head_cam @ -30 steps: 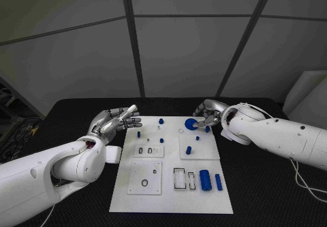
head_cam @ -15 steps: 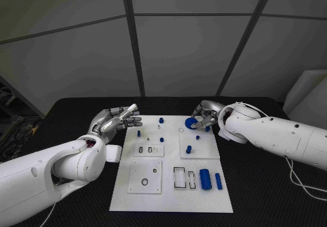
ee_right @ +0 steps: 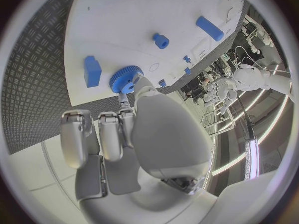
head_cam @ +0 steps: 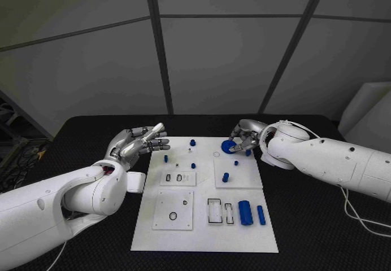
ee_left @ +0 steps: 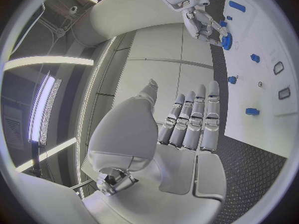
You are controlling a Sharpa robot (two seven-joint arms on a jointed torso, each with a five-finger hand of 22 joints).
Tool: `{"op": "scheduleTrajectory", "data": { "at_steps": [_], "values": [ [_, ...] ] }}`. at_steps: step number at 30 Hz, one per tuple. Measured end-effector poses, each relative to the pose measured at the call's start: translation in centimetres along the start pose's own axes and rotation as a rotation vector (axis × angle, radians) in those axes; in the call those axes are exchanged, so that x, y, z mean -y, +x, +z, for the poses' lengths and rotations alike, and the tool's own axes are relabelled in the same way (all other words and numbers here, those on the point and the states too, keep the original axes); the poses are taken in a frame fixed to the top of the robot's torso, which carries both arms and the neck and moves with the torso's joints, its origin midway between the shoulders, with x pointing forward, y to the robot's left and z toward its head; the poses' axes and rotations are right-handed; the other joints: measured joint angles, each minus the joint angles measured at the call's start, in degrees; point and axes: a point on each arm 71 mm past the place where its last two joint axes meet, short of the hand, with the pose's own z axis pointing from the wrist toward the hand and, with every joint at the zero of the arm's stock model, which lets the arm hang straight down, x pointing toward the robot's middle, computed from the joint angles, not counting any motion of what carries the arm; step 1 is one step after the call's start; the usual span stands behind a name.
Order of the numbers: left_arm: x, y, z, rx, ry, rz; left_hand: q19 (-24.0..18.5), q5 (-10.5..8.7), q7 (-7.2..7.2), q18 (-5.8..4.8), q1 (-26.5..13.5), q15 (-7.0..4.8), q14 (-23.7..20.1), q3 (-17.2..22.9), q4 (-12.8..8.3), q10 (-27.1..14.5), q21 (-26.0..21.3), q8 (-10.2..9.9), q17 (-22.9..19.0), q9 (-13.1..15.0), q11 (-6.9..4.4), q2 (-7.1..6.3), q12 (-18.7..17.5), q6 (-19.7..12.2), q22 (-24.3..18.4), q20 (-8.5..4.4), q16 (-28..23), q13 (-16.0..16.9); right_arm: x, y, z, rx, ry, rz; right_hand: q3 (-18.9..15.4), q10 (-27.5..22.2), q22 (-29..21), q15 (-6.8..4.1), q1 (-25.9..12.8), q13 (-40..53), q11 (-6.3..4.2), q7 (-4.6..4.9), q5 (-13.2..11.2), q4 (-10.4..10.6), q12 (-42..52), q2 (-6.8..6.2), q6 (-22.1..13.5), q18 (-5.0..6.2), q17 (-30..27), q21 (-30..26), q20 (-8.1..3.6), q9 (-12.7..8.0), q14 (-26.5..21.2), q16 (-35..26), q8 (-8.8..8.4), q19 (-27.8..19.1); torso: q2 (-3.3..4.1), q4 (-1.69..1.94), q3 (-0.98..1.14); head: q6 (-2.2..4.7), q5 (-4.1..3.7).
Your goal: Assemble the parts on the task board
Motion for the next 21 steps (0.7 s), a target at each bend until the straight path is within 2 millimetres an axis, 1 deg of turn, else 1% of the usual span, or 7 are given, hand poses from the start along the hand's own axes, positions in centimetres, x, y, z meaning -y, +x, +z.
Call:
{"op": "scheduleTrajectory", "data": {
  "at_steps": [3,6,7,9,15,19,21],
  "values": [
    [0.0,0.0,0.0,-0.001,0.0,0.0,0.0,0.0,0.0,0.0,0.0,0.0,0.0,0.0,0.0,0.0,0.0,0.0,0.0,0.0,0.0,0.0,0.0,0.0,0.0,0.0,0.0,0.0,-0.1,0.0,0.0,0.004,-0.004,-0.017,1.1,0.0,0.0,0.0,1.2,0.0,0.0,-0.09,0.0,-1.1,0.6,1.2,1.1,0.0,0.0,0.0,0.0,0.0,0.0,0.0,0.51,0.0,0.0,0.0,0.0,-0.03,-0.04],
    [0.0,0.0,0.0,0.0,-0.001,0.0,0.0,0.0,0.0,0.0,0.0,0.0,0.0,0.0,0.0,0.0,0.0,0.0,0.0,0.0,0.0,0.0,0.0,0.0,0.0,0.0,0.0,0.0,-0.3,0.0,0.1,0.01,-0.011,-0.035,2.0,0.2,0.0,0.0,1.6,0.0,-0.21,-0.21,-0.3,-2.0,0.8,1.65,2.0,0.01,0.0,0.3,0.0,0.1,0.0,0.2,0.86,0.0,0.0,0.0,0.0,-0.1,-0.06],
    [0.0,0.0,0.0,0.0,-0.001,0.0,0.0,0.0,0.0,0.0,0.0,0.0,0.0,0.0,0.0,0.0,0.0,0.0,0.0,0.0,0.0,0.0,0.0,0.0,0.0,0.0,0.0,0.0,-0.4,0.0,0.1,0.011,-0.014,-0.041,2.1,0.2,0.0,0.0,1.7,0.0,-0.21,-0.08,-0.3,-2.1,0.9,1.72,2.1,0.01,0.0,0.3,0.0,0.1,0.0,0.2,0.86,0.0,0.01,0.0,0.0,-0.1,-0.06],
    [0.0,0.0,0.0,0.0,-0.002,0.0,0.0,0.0,0.0,0.0,0.0,0.0,0.0,0.0,0.0,0.0,0.0,0.0,0.0,0.0,0.0,0.0,0.0,0.0,0.0,0.0,0.0,0.0,-0.5,0.0,0.1,0.014,-0.018,-0.053,2.3,0.2,0.0,0.0,1.7,0.0,-0.21,-0.34,-0.3,-2.3,1.2,1.72,2.4,0.01,0.0,0.3,0.0,0.1,0.0,0.2,0.86,0.0,0.01,0.0,0.0,-0.18,-0.06],
    [0.0,0.0,0.0,-0.001,-0.004,0.0,0.0,0.0,0.0,0.0,0.0,0.0,0.0,0.0,0.0,0.0,0.0,0.0,0.0,0.0,0.0,0.0,0.0,0.0,0.0,0.0,0.0,0.0,-1.1,0.2,0.0,0.02,-0.038,-0.085,2.5,0.2,0.0,0.0,1.8,0.0,-0.21,-0.38,-0.3,-2.5,1.3,1.78,3.5,0.01,0.0,0.3,0.0,0.0,0.0,0.2,1.15,0.0,0.01,0.0,-0.01,-0.24,-0.07],
    [0.0,-0.1,0.0,0.0,-0.006,0.0,0.0,0.0,0.0,0.0,0.0,0.0,0.0,0.0,0.0,0.0,0.0,0.0,0.0,0.0,0.0,0.0,0.0,0.0,0.0,0.0,-0.2,0.0,-1.5,0.2,-0.2,0.025,-0.051,-0.098,2.6,0.2,0.0,0.0,1.8,0.0,-0.21,-0.62,-0.4,-2.6,1.3,1.77,3.8,0.02,0.0,0.5,0.0,0.0,0.0,0.2,1.15,0.0,0.01,-0.04,-0.01,-0.29,-0.07],
    [0.0,-0.1,0.0,0.0,-0.007,-0.001,0.0,0.0,0.0,0.0,0.0,0.0,0.0,0.0,0.0,0.0,0.0,0.0,0.0,0.0,0.0,0.0,0.0,0.0,0.0,0.0,-0.2,0.0,-1.6,0.3,-0.3,0.03,-0.056,-0.101,2.6,0.4,0.0,0.0,1.4,0.0,-0.41,-0.68,-0.5,-2.6,1.6,1.45,4.4,0.02,0.0,0.5,0.0,0.0,0.0,0.2,1.15,0.0,0.01,-0.07,0.0,-0.29,-0.07]
  ]
}}
